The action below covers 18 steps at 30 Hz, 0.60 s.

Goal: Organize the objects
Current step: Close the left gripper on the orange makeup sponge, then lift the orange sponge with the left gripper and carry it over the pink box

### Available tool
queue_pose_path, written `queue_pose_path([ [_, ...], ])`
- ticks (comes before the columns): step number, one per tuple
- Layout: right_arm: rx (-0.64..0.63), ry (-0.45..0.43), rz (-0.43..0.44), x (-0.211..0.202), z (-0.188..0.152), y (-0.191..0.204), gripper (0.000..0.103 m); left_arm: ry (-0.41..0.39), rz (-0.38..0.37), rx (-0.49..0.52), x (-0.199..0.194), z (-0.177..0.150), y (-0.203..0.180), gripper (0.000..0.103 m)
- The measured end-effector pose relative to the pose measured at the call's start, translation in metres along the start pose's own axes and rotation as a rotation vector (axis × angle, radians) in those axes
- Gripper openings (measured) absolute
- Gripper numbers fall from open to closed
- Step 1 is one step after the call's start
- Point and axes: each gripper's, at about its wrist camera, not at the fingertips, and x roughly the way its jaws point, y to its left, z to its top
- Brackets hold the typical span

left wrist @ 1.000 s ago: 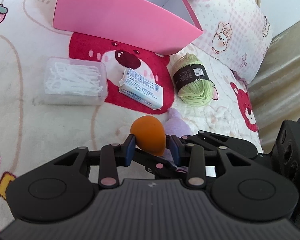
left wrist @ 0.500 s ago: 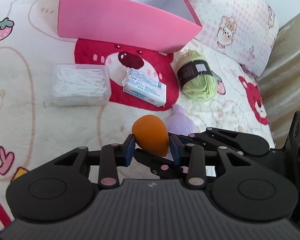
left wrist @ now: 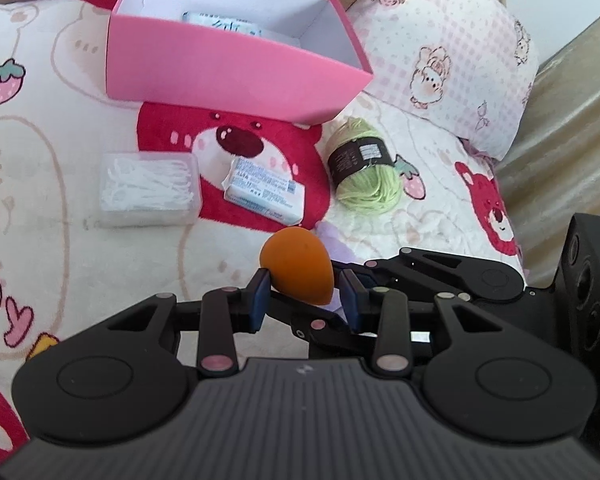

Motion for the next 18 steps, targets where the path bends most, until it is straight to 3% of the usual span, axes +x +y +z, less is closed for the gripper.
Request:
queue_pose_path([
  [18, -0.078, -0.066, -0.023, -0.017, 0.014, 0.01, 0.038, -0.047, -0.02, 0.017, -0.024, 0.009, -0.007, 0.038],
])
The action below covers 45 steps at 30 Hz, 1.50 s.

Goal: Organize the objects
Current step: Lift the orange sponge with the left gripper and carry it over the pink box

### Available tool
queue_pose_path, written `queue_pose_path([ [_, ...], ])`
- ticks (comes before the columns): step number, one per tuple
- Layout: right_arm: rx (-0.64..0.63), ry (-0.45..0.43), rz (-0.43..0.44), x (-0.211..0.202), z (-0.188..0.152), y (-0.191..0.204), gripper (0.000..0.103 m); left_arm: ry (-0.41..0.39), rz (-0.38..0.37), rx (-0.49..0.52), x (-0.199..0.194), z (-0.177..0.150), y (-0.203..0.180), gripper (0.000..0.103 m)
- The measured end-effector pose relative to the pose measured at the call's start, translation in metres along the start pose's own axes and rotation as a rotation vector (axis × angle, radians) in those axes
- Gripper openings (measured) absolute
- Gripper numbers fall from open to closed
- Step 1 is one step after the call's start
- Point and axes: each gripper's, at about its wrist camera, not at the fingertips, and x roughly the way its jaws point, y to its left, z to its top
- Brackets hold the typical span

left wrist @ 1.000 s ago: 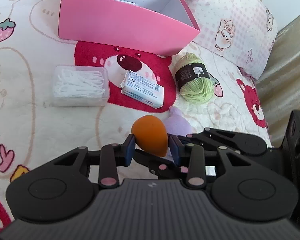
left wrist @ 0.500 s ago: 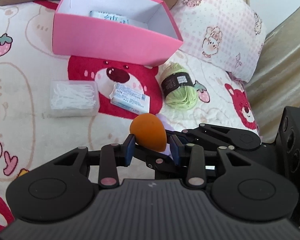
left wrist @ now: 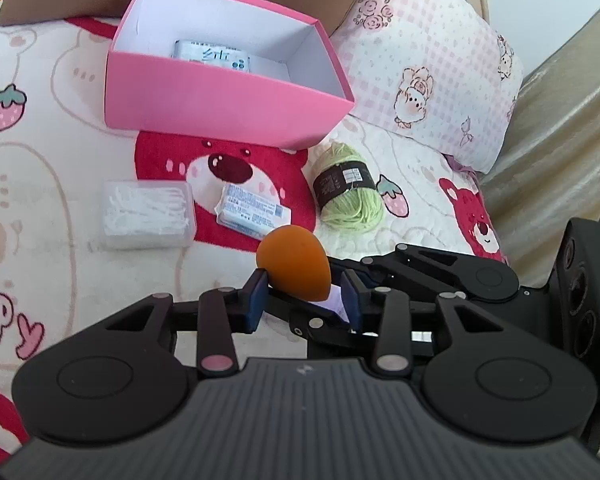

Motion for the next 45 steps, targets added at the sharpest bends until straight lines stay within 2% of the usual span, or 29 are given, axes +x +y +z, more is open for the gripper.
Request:
queue_pose_path([
  [5, -0.001, 0.021, 0.024, 0.0, 0.01, -0.001, 0.038, 0.03, 0.037, 0.012, -0.004, 0.008, -0.006, 0.039],
  [11, -0.027, 0.011, 0.033, -0.003, 0.02, 0.0, 0.038, 0.032, 0.042, 0.021, -0.01, 0.017, -0.005, 0.039],
  [15, -0.048, 0.003, 0.03, -0.004, 0.029, -0.001, 0.038, 0.011, 0.05, 0.035, -0.015, 0.023, -0.008, 0.039],
  [21, -0.056, 0.006, 0.026, -0.001, 0.037, -0.002, 0.038, 0.006, 0.033, -0.014, -0.016, 0.029, -0.002, 0.039],
  [26, -0.072, -0.015, 0.013, -0.005, 0.052, -0.003, 0.038, -0.017, 0.039, -0.002, -0.021, 0.042, -0.006, 0.039],
  [31, -0.101, -0.049, 0.006, -0.007, 0.068, -0.006, 0.038, -0.072, 0.072, 0.059, -0.027, 0.055, -0.016, 0.04],
  [38, -0.144, -0.075, -0.008, -0.004, 0.087, -0.011, 0.038, -0.099, 0.057, 0.039, -0.031, 0.076, -0.01, 0.04],
  [41, -0.151, -0.087, 0.02, -0.001, 0.09, -0.015, 0.038, -0.106, 0.056, 0.021, -0.032, 0.08, -0.007, 0.04],
  [45, -0.099, -0.088, 0.05, 0.005, 0.092, -0.02, 0.038, -0.092, 0.057, 0.02, -0.031, 0.084, -0.004, 0.04],
])
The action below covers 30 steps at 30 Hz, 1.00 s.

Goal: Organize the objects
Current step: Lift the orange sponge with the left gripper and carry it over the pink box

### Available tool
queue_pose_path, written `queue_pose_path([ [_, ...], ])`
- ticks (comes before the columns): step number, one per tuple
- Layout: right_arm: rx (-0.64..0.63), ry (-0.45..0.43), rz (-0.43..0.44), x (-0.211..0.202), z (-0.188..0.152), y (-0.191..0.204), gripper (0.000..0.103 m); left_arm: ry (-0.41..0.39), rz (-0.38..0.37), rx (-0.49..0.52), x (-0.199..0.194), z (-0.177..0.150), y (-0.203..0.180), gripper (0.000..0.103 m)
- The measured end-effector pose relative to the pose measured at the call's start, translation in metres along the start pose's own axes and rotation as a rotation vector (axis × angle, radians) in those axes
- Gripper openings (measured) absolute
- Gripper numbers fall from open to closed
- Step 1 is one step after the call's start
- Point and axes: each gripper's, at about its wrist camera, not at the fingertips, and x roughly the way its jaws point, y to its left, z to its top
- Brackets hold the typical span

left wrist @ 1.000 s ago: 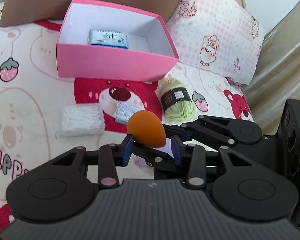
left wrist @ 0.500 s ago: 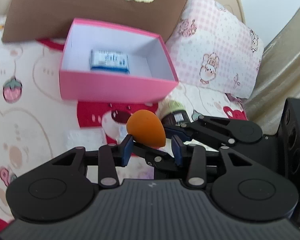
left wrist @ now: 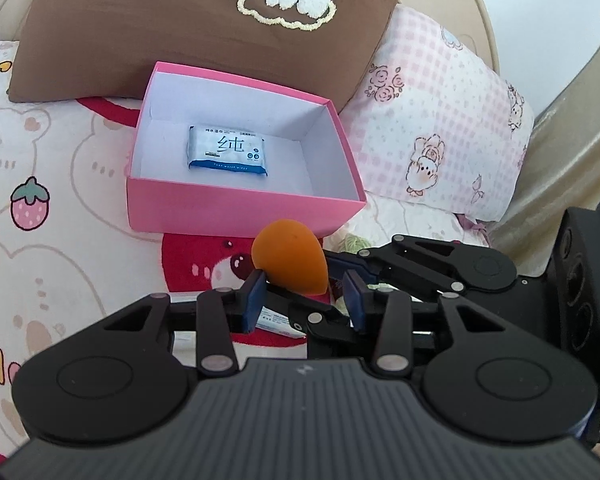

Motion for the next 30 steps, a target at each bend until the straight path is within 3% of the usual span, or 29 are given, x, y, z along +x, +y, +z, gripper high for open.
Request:
queue_pose_path([
  [7, -0.006, -0.002, -0.01, 0.008, 0.009, -0.011, 0.038, 0.01, 0.013, 0.031, 0.013, 0.018, 0.0, 0.04],
  [12, -0.002, 0.025, -0.007, 0.018, 0.017, -0.025, 0.038, 0.012, -0.024, -0.017, 0.027, 0.031, 0.01, 0.04],
  [18, 0.025, 0.026, 0.017, 0.031, 0.027, -0.046, 0.038, -0.001, -0.016, -0.046, 0.046, 0.047, 0.016, 0.04],
  [25, 0.037, 0.004, -0.009, 0.05, 0.044, -0.073, 0.037, -0.026, 0.012, -0.018, 0.071, 0.079, 0.014, 0.04],
  [30, 0.115, 0.032, 0.021, 0.072, 0.063, -0.105, 0.037, -0.029, 0.035, -0.018, 0.093, 0.108, 0.02, 0.04],
])
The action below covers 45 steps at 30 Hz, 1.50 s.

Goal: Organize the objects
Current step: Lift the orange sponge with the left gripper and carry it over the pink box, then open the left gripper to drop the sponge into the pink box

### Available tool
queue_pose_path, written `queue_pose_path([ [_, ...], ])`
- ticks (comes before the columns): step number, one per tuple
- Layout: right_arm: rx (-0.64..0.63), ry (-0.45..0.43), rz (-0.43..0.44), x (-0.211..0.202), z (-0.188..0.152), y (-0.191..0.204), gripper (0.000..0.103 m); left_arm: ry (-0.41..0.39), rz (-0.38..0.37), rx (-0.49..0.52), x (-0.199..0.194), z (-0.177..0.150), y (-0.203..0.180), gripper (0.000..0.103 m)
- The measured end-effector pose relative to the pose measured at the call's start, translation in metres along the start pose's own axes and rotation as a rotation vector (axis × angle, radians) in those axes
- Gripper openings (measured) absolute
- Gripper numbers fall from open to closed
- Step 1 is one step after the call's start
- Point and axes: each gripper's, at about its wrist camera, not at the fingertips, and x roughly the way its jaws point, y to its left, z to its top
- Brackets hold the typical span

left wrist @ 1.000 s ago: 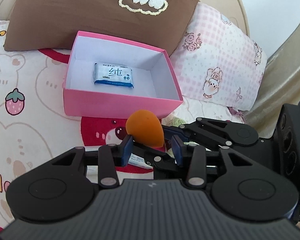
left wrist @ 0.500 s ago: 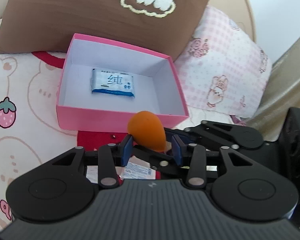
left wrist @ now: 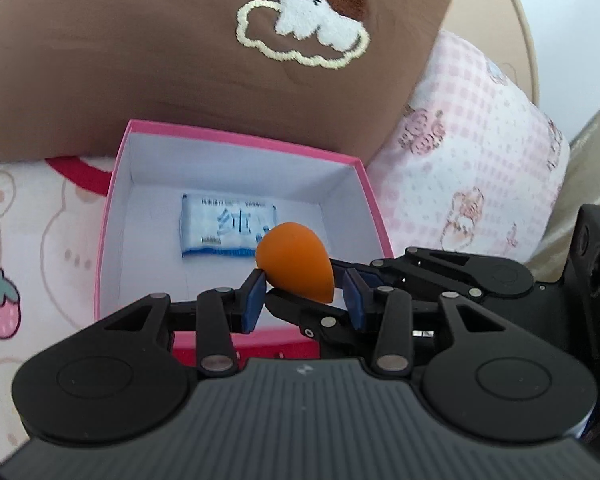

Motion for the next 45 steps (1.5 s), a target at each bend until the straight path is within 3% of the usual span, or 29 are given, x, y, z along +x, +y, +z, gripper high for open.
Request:
queue_pose_path([
  [6, 0.076, 0.056, 0.022, 0.032, 0.019, -0.028, 0.037, 0.011, 0.017, -0.033, 0.033, 0.026, 0.012, 0.04],
  [10, 0.028, 0.087, -0.012, 0.059, 0.025, -0.038, 0.037, 0.018, 0.047, -0.061, 0.063, 0.037, 0.02, 0.04],
  [18, 0.028, 0.143, -0.012, 0.1, 0.032, -0.054, 0.037, 0.039, 0.028, -0.124, 0.095, 0.05, 0.049, 0.039],
  [24, 0.127, 0.173, -0.016, 0.126, 0.035, -0.077, 0.037, 0.055, 0.03, -0.158, 0.125, 0.062, 0.058, 0.039],
  [31, 0.156, 0.232, -0.036, 0.148, 0.032, -0.094, 0.037, 0.121, 0.019, -0.169, 0.157, 0.072, 0.06, 0.039],
  [40, 0.178, 0.229, -0.01, 0.147, 0.024, -0.094, 0.037, 0.144, -0.019, -0.197, 0.154, 0.066, 0.068, 0.04],
  [45, 0.102, 0.218, -0.025, 0.129, 0.017, -0.079, 0.037, 0.138, 0.028, -0.136, 0.131, 0.063, 0.063, 0.04],
])
